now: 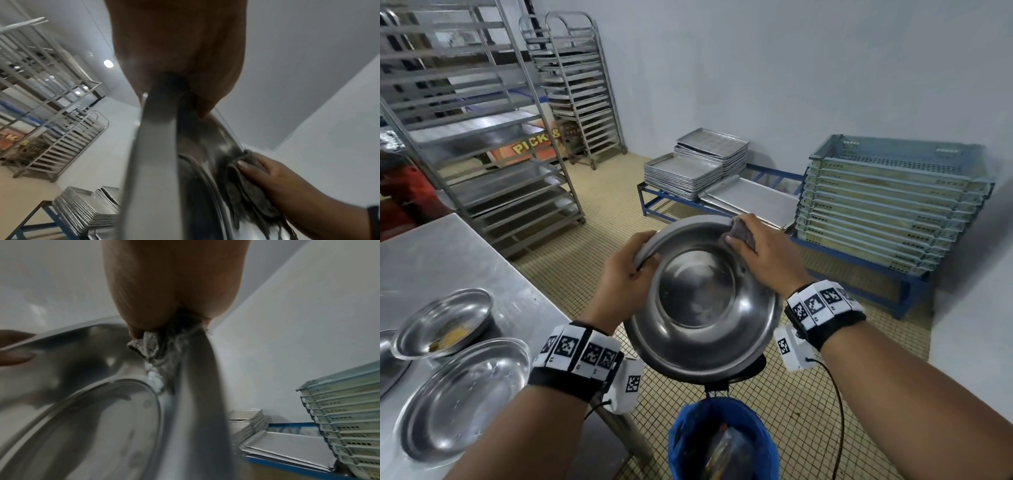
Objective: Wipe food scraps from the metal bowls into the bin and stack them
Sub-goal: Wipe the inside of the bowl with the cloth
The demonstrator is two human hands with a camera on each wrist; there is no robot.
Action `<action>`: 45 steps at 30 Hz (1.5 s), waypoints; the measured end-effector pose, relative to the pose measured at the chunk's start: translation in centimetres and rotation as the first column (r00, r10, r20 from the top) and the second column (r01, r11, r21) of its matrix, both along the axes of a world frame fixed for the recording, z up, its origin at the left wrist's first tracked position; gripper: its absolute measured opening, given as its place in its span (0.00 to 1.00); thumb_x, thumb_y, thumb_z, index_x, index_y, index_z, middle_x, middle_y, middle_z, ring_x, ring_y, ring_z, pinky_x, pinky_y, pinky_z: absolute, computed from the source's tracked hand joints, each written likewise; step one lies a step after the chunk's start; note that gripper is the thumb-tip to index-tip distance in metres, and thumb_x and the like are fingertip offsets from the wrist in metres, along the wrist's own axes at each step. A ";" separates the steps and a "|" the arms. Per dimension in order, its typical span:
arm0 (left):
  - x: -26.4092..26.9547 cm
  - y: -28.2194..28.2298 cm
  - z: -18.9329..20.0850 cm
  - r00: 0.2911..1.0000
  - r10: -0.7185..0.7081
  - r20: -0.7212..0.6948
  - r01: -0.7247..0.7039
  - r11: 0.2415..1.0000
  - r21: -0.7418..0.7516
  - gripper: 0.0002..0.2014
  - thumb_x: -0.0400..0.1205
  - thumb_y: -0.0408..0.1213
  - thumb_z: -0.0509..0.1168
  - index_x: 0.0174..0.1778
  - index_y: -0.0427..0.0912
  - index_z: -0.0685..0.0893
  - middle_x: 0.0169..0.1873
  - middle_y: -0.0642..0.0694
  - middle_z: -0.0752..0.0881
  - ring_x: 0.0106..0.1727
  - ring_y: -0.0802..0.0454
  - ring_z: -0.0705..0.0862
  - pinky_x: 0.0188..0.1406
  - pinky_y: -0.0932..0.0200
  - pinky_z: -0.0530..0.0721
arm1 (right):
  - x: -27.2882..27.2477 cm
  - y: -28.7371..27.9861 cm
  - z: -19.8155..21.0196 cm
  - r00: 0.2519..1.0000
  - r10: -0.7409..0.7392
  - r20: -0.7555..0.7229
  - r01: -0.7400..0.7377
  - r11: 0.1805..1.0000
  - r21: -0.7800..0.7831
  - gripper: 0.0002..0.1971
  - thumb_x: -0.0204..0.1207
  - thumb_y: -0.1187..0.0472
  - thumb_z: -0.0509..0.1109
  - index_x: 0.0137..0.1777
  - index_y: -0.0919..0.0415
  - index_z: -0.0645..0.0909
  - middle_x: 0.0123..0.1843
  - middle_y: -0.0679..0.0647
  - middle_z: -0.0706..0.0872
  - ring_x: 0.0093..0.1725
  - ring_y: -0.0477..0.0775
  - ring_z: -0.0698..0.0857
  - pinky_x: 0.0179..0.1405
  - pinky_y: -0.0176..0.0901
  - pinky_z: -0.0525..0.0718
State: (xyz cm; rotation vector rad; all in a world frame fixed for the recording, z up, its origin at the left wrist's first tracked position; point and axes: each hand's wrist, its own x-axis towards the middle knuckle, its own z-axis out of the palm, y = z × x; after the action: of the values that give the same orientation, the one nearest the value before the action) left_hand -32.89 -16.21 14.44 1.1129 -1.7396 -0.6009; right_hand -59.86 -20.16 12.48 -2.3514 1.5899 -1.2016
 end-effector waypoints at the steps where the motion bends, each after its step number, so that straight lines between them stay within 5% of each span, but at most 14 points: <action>1: -0.4 0.2 0.1 1.000 -0.012 0.015 0.012 1.000 -0.005 0.13 0.87 0.26 0.67 0.64 0.47 0.85 0.48 0.59 0.89 0.48 0.72 0.87 0.47 0.79 0.79 | 0.3 0.0 0.1 1.000 -0.002 -0.001 0.002 1.000 -0.010 0.18 0.85 0.43 0.67 0.66 0.54 0.78 0.50 0.50 0.89 0.45 0.52 0.88 0.43 0.45 0.83; 4: -0.3 0.4 -0.1 1.000 -0.011 -0.013 0.011 1.000 -0.011 0.14 0.88 0.26 0.67 0.63 0.50 0.86 0.48 0.58 0.90 0.49 0.69 0.88 0.47 0.77 0.80 | 0.3 -0.2 0.3 1.000 0.031 -0.001 -0.031 1.000 -0.002 0.17 0.85 0.43 0.68 0.65 0.53 0.78 0.50 0.50 0.89 0.45 0.53 0.88 0.43 0.46 0.85; 8: 0.2 0.4 -0.2 0.999 -0.009 -0.040 0.008 1.000 -0.006 0.14 0.88 0.28 0.67 0.64 0.50 0.86 0.48 0.56 0.91 0.49 0.65 0.89 0.47 0.75 0.82 | -0.6 0.0 -0.4 1.000 0.010 0.018 -0.011 0.998 0.054 0.16 0.86 0.43 0.66 0.63 0.54 0.77 0.45 0.50 0.88 0.41 0.52 0.88 0.34 0.33 0.77; 12: -0.3 0.2 -0.6 0.999 -0.031 -0.015 0.031 0.999 0.009 0.13 0.88 0.29 0.68 0.65 0.48 0.87 0.48 0.56 0.91 0.49 0.64 0.89 0.48 0.73 0.83 | 0.3 -0.3 0.8 0.998 0.051 -0.024 -0.050 0.999 0.004 0.17 0.84 0.43 0.69 0.65 0.53 0.79 0.47 0.49 0.89 0.44 0.53 0.88 0.41 0.47 0.84; 17: 0.1 0.4 -1.3 0.947 0.096 -0.305 -0.067 0.992 0.103 0.13 0.89 0.28 0.66 0.65 0.50 0.87 0.47 0.50 0.93 0.45 0.53 0.92 0.42 0.63 0.89 | -1.0 -0.6 -0.3 0.976 -0.050 0.212 0.027 0.994 0.110 0.13 0.84 0.42 0.69 0.61 0.48 0.78 0.44 0.44 0.90 0.43 0.48 0.90 0.44 0.56 0.90; 22: 0.9 -0.6 -1.0 0.999 0.036 -0.002 -0.036 0.996 0.083 0.16 0.88 0.31 0.68 0.68 0.53 0.82 0.52 0.57 0.90 0.51 0.62 0.89 0.49 0.61 0.85 | -1.1 -0.2 -0.2 0.985 -0.005 0.174 -0.013 0.994 0.108 0.12 0.84 0.46 0.71 0.62 0.49 0.79 0.44 0.46 0.90 0.41 0.49 0.90 0.44 0.56 0.90; 27: 0.8 -1.9 1.6 0.978 -0.135 0.158 0.126 0.990 0.067 0.18 0.88 0.32 0.69 0.70 0.56 0.81 0.53 0.59 0.90 0.52 0.63 0.90 0.49 0.70 0.86 | 0.0 0.2 1.7 0.997 0.064 0.036 -0.067 0.994 0.088 0.16 0.83 0.48 0.72 0.67 0.51 0.79 0.45 0.51 0.91 0.41 0.53 0.89 0.45 0.54 0.89; 32: 0.3 -1.3 1.5 0.996 -0.086 0.035 0.084 0.996 0.042 0.17 0.88 0.31 0.69 0.65 0.59 0.83 0.49 0.67 0.91 0.50 0.65 0.90 0.45 0.73 0.84 | -0.5 0.2 0.7 0.995 0.033 0.097 -0.044 0.994 0.105 0.18 0.84 0.48 0.72 0.70 0.51 0.77 0.48 0.50 0.91 0.44 0.53 0.90 0.47 0.50 0.88; 35: 0.0 -0.9 0.6 0.998 -0.058 -0.032 0.059 0.997 0.058 0.16 0.88 0.31 0.69 0.65 0.58 0.84 0.48 0.62 0.92 0.48 0.63 0.91 0.45 0.70 0.85 | -0.8 0.4 -0.1 0.992 -0.007 0.122 -0.009 0.992 0.127 0.17 0.83 0.47 0.72 0.68 0.51 0.78 0.48 0.49 0.91 0.44 0.52 0.90 0.44 0.46 0.86; 41: -0.8 -0.4 0.1 0.997 -0.030 -0.072 0.035 0.997 0.067 0.16 0.87 0.29 0.68 0.66 0.53 0.84 0.51 0.55 0.91 0.48 0.64 0.90 0.45 0.71 0.85 | -0.9 -0.7 1.2 0.993 0.039 0.107 -0.053 0.991 0.125 0.17 0.82 0.43 0.72 0.66 0.47 0.79 0.50 0.47 0.91 0.48 0.51 0.90 0.51 0.52 0.88; 45: 0.2 -0.7 -0.2 0.983 0.033 -0.181 -0.015 0.995 0.100 0.16 0.89 0.29 0.66 0.69 0.51 0.86 0.49 0.45 0.94 0.46 0.46 0.93 0.45 0.54 0.91 | -1.6 -0.3 -0.2 0.972 -0.008 0.235 -0.027 0.989 0.146 0.14 0.84 0.44 0.70 0.64 0.49 0.80 0.50 0.43 0.90 0.49 0.46 0.89 0.51 0.54 0.89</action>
State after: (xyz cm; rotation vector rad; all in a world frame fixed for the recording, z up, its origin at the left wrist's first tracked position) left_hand -32.72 -16.91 14.25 1.1089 -1.5512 -0.7571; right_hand -61.41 -20.46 12.27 -2.0390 1.5308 -1.2585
